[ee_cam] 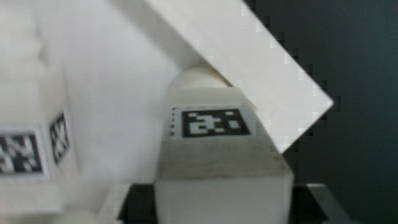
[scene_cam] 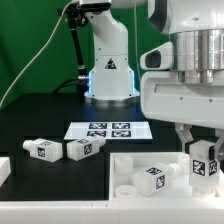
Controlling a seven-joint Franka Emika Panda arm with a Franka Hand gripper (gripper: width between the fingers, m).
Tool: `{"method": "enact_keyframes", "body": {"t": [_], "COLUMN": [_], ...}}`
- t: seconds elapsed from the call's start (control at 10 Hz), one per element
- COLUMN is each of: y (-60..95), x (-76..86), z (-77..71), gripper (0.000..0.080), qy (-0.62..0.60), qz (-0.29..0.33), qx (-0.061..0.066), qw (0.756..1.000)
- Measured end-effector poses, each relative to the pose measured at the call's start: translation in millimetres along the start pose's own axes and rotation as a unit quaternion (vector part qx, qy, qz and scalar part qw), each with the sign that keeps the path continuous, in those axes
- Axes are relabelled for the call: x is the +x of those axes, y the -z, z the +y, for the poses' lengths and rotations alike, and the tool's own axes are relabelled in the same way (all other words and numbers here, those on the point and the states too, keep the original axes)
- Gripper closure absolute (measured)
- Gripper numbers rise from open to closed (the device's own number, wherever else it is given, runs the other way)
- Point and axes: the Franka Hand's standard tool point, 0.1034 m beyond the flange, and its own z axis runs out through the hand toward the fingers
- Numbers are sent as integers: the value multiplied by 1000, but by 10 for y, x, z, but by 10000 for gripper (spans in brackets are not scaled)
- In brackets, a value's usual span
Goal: Assemble one leg
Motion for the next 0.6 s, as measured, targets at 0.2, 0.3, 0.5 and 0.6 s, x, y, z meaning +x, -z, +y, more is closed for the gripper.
{"method": "enact_keyframes", "body": {"t": [0.2, 0.3, 0.5, 0.6], "y": [-1, -1, -6, -6], "x": [26, 29, 22, 22], "z": [-9, -4, -2, -2], "gripper": [515, 515, 392, 236], "qy": [-84, -115, -118, -95], "qz": [-6, -8, -8, -8], "qx": [-17, -17, -17, -17], "qw": [996, 993, 993, 995]}}
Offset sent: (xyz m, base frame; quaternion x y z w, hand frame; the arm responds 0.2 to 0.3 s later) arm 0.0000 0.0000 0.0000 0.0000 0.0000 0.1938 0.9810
